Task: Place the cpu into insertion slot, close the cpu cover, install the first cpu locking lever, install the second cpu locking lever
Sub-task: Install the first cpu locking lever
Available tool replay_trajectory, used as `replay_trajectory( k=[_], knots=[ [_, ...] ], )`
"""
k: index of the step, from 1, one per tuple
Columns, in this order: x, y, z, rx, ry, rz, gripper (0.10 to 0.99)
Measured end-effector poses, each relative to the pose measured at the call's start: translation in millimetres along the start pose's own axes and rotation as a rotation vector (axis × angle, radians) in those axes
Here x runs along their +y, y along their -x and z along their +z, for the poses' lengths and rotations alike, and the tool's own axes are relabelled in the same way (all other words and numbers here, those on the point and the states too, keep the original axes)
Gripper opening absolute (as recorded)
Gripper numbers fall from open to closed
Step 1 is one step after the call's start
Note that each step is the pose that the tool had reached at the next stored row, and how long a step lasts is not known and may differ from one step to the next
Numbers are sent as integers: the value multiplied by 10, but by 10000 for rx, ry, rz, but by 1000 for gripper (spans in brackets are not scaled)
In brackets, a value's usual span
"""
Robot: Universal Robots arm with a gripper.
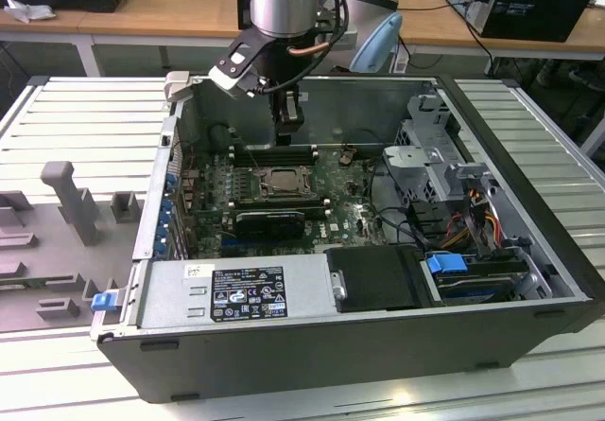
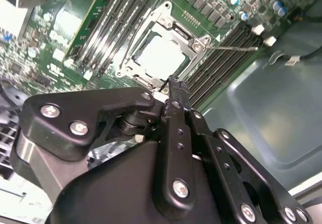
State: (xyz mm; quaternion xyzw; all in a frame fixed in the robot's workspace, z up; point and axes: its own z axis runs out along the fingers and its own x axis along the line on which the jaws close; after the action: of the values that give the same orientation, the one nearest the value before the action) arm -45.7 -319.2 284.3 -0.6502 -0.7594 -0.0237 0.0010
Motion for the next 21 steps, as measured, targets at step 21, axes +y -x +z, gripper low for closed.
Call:
replay_trajectory(
  k=[21],
  knots=[
    [0,0,2,88,-81,-2515,106]
  ],
)
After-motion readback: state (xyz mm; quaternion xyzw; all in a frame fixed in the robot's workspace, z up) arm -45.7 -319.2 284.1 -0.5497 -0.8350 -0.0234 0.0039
